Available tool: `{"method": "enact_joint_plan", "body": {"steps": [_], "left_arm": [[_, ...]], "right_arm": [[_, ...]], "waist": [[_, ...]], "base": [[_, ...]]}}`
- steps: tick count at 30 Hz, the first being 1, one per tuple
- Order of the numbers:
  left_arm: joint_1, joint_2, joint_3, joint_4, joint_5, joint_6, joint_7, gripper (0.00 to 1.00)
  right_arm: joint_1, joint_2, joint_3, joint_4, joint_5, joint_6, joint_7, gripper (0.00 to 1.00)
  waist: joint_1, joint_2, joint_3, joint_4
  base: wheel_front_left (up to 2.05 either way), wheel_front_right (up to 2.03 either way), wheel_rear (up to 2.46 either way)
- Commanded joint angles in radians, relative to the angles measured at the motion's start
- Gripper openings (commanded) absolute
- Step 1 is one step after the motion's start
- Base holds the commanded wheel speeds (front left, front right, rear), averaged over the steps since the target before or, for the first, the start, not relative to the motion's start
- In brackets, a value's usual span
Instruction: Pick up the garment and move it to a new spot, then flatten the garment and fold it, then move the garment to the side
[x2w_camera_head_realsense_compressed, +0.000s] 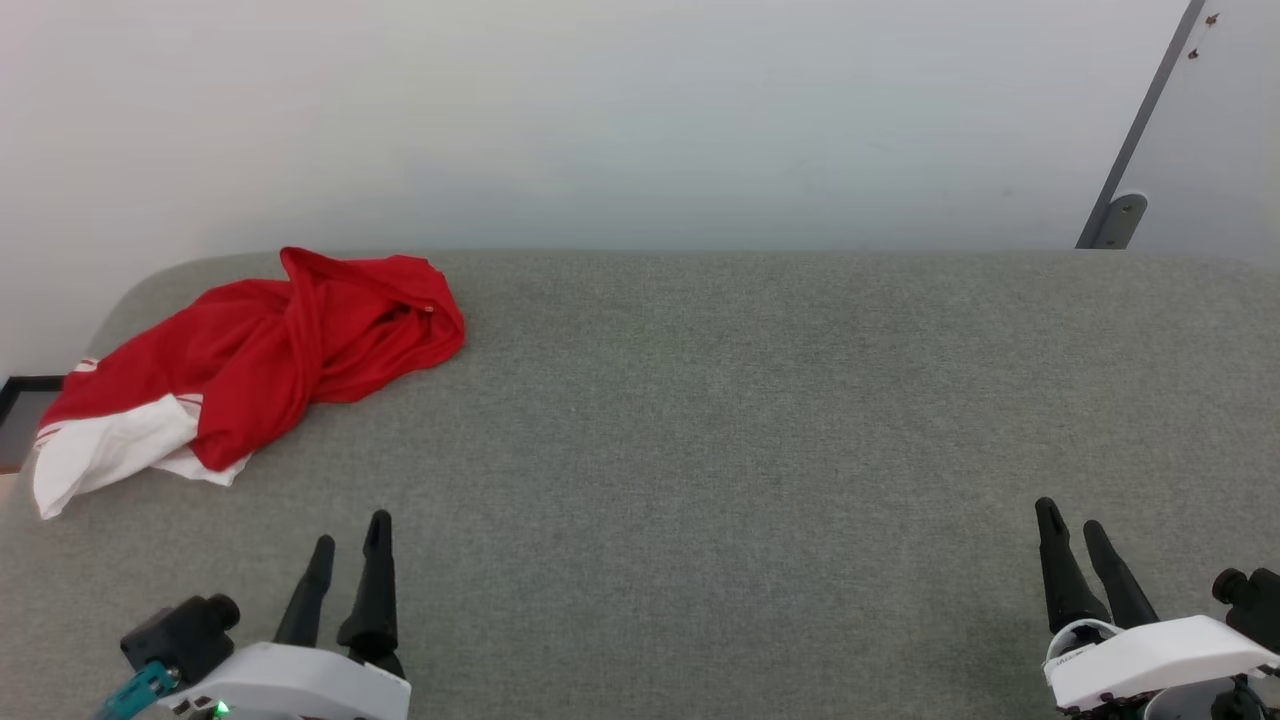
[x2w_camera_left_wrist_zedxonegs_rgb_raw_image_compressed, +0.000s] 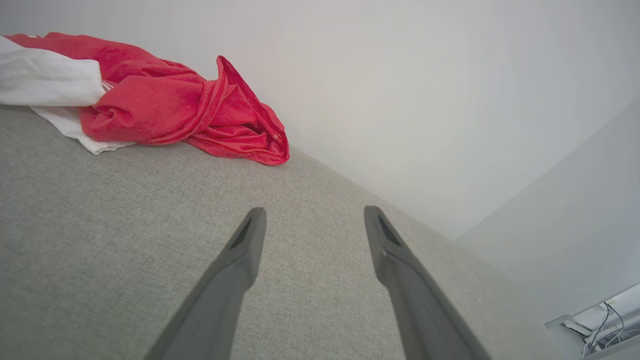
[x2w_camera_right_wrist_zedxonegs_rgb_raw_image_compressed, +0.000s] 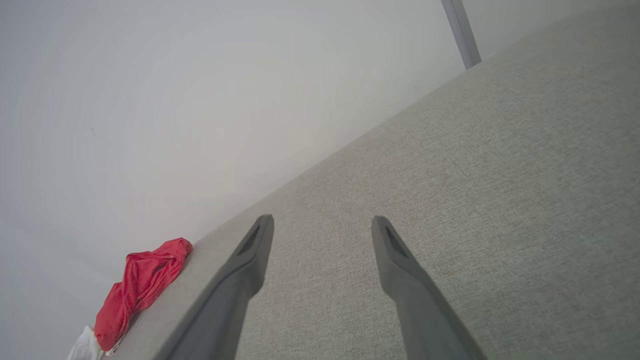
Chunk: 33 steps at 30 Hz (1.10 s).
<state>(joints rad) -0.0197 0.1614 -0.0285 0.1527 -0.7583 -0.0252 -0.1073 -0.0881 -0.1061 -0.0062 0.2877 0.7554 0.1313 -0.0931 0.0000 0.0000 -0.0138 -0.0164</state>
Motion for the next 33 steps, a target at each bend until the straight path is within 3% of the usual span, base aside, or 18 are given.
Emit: {"method": "enact_joint_plan", "body": {"steps": [1, 33], "left_arm": [[-0.005, 0.008, -0.001, -0.017, 0.028, 0.002, -0.008, 1.00], [0.028, 0.002, 0.030, -0.078, 0.385, -0.063, -0.090, 1.00]], "right_arm": [[-0.019, -0.002, -0.004, -0.014, -0.027, 0.000, -0.008, 1.00], [0.001, -0.011, -0.018, -0.032, -0.328, -0.001, -0.091, 1.00]], "waist": [[0.0000, 0.0000, 0.000, 0.000], [0.0000, 0.0000, 0.001, -0.004]], "base": [[0.00, 0.00, 0.00], [0.00, 0.00, 0.00]]}}
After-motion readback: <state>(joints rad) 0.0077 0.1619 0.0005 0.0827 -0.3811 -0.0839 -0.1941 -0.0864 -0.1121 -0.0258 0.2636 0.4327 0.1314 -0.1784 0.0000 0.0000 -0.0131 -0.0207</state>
